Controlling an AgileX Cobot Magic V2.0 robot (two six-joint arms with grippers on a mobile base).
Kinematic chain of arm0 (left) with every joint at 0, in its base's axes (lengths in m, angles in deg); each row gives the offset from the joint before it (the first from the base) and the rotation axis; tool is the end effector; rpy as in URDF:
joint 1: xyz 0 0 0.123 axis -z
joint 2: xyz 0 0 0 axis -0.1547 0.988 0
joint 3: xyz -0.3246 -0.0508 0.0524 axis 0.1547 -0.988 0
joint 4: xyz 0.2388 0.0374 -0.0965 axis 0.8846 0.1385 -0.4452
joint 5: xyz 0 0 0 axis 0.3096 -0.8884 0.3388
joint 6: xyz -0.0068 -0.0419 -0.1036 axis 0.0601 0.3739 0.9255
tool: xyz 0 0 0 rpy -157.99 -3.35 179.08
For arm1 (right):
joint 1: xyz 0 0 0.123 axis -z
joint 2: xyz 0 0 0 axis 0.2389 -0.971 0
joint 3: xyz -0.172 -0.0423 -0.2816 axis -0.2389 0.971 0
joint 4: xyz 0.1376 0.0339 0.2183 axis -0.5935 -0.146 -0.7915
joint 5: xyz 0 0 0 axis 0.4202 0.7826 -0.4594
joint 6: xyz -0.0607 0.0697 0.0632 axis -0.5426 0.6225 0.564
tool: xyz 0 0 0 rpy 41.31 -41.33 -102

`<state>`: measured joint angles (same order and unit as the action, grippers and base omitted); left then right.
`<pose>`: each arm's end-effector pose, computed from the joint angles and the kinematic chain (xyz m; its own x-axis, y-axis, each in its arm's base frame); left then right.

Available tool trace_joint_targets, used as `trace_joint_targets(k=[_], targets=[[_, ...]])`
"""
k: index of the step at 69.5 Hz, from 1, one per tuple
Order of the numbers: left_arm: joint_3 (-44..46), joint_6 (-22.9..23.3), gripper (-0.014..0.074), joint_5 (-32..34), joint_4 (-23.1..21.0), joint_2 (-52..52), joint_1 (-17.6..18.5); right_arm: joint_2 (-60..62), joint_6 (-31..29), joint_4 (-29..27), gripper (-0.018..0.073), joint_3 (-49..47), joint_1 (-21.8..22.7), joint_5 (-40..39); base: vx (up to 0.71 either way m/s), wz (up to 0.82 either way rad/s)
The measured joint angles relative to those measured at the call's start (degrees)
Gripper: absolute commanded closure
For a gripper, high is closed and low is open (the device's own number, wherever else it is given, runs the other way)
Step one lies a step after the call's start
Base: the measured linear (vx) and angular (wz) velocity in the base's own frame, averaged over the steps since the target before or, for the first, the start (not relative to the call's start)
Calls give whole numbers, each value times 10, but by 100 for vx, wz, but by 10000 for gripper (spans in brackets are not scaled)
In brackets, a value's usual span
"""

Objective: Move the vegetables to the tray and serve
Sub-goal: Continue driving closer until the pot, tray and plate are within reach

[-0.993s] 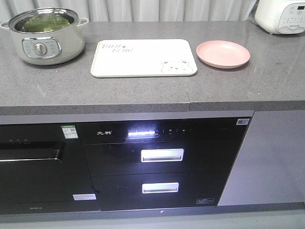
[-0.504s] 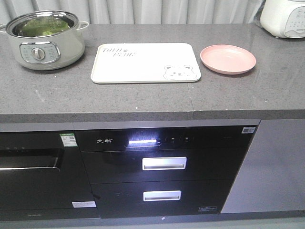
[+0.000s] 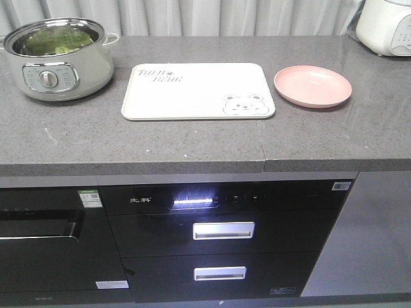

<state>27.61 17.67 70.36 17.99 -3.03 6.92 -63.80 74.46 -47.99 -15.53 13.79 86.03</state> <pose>0.0381 0.0011 0.2028 0.0449 -0.0725 -0.9964 -0.0291 0.9968 -0.0738 0.0380 -0.0001 0.1885 -0.0767 0.0527 -0.9957 0.0053 0.9986 0.0525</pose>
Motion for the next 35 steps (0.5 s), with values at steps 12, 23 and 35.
trace_joint_targets(k=[12, 23, 35], targets=[[0, 0, 603, 0, 0, 0, 0, 0, 0, 0, 563, 0, 0, 0, 5, 1], [0, 0, 603, 0, 0, 0, 0, 0, 0, 0, 563, 0, 0, 0, 5, 0], [0, 0, 603, 0, 0, 0, 0, 0, 0, 0, 563, 0, 0, 0, 6, -1]])
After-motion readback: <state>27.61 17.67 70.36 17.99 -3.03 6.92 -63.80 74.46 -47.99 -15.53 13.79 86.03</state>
